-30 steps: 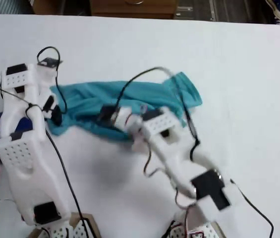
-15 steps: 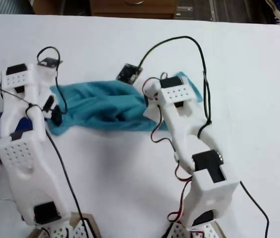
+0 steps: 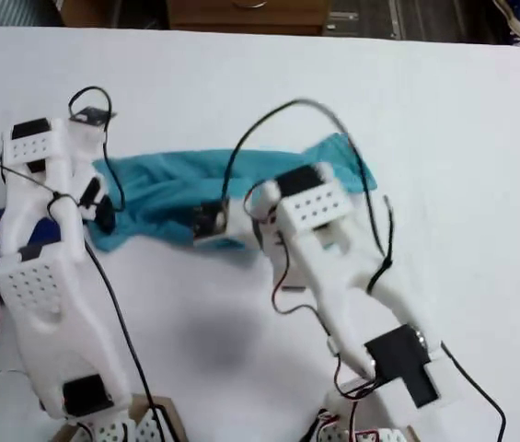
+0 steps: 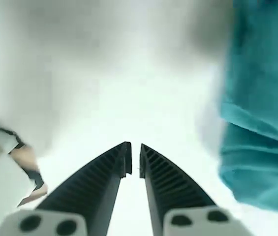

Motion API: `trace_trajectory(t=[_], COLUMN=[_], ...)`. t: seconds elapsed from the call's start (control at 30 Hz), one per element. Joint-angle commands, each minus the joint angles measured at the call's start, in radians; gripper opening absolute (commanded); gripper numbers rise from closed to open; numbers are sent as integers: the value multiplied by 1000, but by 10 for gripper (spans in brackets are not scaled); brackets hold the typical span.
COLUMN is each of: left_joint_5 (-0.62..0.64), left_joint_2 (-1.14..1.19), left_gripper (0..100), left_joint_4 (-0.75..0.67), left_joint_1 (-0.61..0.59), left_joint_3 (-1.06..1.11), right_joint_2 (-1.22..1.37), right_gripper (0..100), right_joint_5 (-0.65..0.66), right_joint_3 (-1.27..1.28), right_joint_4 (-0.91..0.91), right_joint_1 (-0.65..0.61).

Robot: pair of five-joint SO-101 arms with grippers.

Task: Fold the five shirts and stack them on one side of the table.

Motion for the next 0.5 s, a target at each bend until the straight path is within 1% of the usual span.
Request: trace_trajectory(t=[0.0, 0.13, 0.23, 0.47], left_joint_5=[8, 8, 8, 8], left_joint_2=[21, 23, 23, 23], left_gripper=[196, 196, 196, 196], left_joint_4=[-5, -5, -5, -5], left_joint_1=[-11, -11, -11, -11], left_joint_3=[-2, -2, -2, -2], right_joint_2=[-56, -54, -47, 142], right_gripper=[41, 41, 41, 44], right_joint_5=[11, -58, -75, -78], right_joint_3=[58, 101, 132, 132], right_joint_4=[-117, -269, -369, -486], right_joint_1=[-13, -19, -19, -13])
